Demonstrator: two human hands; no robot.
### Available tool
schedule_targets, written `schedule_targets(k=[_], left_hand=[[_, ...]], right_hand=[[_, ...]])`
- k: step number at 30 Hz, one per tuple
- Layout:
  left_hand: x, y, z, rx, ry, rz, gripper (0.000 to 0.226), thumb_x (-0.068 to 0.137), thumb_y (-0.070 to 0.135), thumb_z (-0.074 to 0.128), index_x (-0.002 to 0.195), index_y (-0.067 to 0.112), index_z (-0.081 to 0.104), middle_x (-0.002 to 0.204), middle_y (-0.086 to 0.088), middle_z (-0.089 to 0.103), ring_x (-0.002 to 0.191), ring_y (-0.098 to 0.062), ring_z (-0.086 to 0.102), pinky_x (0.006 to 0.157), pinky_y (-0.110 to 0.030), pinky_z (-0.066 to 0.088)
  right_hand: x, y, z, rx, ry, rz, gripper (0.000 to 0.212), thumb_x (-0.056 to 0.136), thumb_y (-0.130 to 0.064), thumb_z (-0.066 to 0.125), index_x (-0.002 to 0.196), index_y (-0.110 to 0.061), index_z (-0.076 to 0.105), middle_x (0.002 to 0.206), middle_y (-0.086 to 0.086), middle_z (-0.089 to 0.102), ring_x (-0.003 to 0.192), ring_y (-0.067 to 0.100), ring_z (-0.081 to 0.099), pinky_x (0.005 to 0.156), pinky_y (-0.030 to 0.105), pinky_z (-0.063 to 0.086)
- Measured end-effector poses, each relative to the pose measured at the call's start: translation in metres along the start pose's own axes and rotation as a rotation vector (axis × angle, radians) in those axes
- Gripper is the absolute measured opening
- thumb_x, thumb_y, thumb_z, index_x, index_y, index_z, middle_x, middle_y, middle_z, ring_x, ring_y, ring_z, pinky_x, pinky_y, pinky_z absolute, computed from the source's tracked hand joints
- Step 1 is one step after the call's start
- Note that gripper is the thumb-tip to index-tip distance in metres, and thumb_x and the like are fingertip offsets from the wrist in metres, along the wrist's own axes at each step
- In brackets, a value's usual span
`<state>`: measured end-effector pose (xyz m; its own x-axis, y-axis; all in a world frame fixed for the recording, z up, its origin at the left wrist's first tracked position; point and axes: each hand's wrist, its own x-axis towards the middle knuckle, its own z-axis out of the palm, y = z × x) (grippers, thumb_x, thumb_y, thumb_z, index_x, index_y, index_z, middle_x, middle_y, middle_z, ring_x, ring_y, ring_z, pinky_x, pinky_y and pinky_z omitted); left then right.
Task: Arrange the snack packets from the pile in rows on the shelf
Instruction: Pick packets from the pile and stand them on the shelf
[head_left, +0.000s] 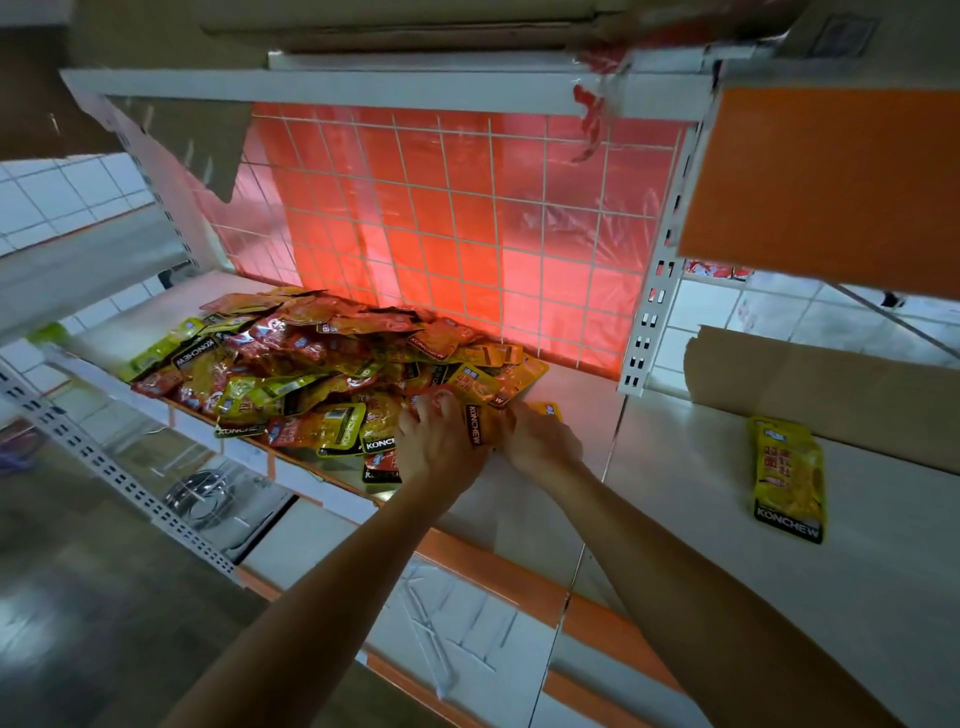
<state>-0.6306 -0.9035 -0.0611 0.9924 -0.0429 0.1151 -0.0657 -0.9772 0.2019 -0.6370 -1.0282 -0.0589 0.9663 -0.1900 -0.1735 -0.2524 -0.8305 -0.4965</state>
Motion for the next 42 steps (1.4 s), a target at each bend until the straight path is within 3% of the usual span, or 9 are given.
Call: schedule_targets(k=[4,10,17,21,25,28,33,38,42], left_hand=[[0.000,0.000,-0.002,-0.048,-0.045,0.049,0.059,0.082,0.037,0.064,0.128,0.013,0.036,0.131,-0.015,0.040,0.117,-0.038,0.045,0.099,-0.044,0.038],[-0.003,0.004,-0.008,-0.214,-0.021,0.060,0.049,0.084,0.017,0.055,0.129,0.008,0.039,0.127,-0.017,0.049,0.115,-0.036,0.050,0.096,-0.044,0.041],[-0.011,0.024,-0.007,-0.338,0.155,0.100,0.049,0.090,0.003,0.044,0.139,0.008,0.039,0.125,-0.018,0.059,0.106,-0.038,0.059,0.075,-0.042,0.047],[-0.014,0.037,-0.009,-0.470,0.210,0.219,0.042,0.091,0.003,0.045,0.134,0.007,0.048,0.105,-0.020,0.064,0.086,-0.040,0.062,0.060,-0.036,0.040],[-0.019,0.053,-0.004,-0.615,0.129,0.188,0.044,0.095,0.005,0.042,0.138,0.011,0.045,0.085,-0.021,0.065,0.074,-0.038,0.061,0.058,-0.033,0.037],[-0.022,0.066,0.004,-0.730,0.023,0.100,0.041,0.098,0.010,0.041,0.139,0.010,0.043,0.096,-0.019,0.066,0.085,-0.037,0.063,0.065,-0.034,0.043],[-0.031,0.089,0.014,-0.876,-0.117,-0.055,0.037,0.098,0.019,0.043,0.134,0.012,0.050,0.121,-0.011,0.061,0.106,-0.028,0.058,0.080,-0.031,0.043],[-0.034,0.106,0.017,-1.021,-0.177,-0.148,0.033,0.092,0.033,0.058,0.122,0.019,0.059,0.109,-0.001,0.067,0.090,-0.017,0.061,0.073,-0.028,0.048],[-0.037,0.117,0.018,-1.143,-0.232,-0.157,0.037,0.080,0.040,0.074,0.113,0.028,0.063,0.098,0.004,0.070,0.087,-0.014,0.067,0.078,-0.034,0.057]], right_hand=[[-0.007,0.000,-0.001,-0.031,0.062,0.037,0.038,0.097,-0.046,0.033,0.125,-0.028,0.052,0.125,0.013,0.046,0.115,0.037,0.048,0.089,0.039,0.042],[-0.011,0.007,-0.009,-0.285,0.125,-0.083,0.029,0.091,-0.025,0.052,0.116,-0.012,0.058,0.124,0.009,0.042,0.117,0.032,0.037,0.087,0.040,0.039],[-0.021,0.026,-0.024,-0.202,-0.039,-0.143,0.036,0.092,-0.031,0.053,0.126,-0.039,0.056,0.125,0.005,0.043,0.121,0.031,0.034,0.091,0.040,0.035],[-0.032,0.036,-0.028,-0.160,0.017,-0.089,0.026,0.090,-0.040,0.053,0.107,-0.026,0.067,0.122,0.007,0.046,0.119,0.033,0.038,0.091,0.038,0.040],[-0.048,0.051,-0.031,-0.127,0.145,0.013,0.041,0.086,-0.027,0.059,0.126,-0.017,0.051,0.132,0.009,0.042,0.124,0.030,0.037,0.098,0.039,0.038],[-0.054,0.061,-0.035,-0.179,0.181,0.194,0.056,0.083,-0.032,0.063,0.131,-0.015,0.040,0.133,0.010,0.042,0.124,0.030,0.036,0.096,0.040,0.036],[-0.060,0.077,-0.041,-0.131,0.127,0.289,0.058,0.080,-0.036,0.072,0.123,-0.009,0.044,0.125,0.014,0.049,0.117,0.030,0.045,0.091,0.037,0.042],[-0.065,0.093,-0.047,0.143,0.198,0.286,0.023,0.088,-0.030,0.057,0.102,-0.011,0.056,0.105,0.009,0.056,0.090,0.026,0.059,0.070,0.033,0.046],[-0.081,0.109,-0.064,0.379,0.338,0.284,0.016,0.090,-0.020,0.050,0.103,-0.016,0.057,0.092,0.000,0.060,0.089,0.021,0.057,0.071,0.030,0.043]])
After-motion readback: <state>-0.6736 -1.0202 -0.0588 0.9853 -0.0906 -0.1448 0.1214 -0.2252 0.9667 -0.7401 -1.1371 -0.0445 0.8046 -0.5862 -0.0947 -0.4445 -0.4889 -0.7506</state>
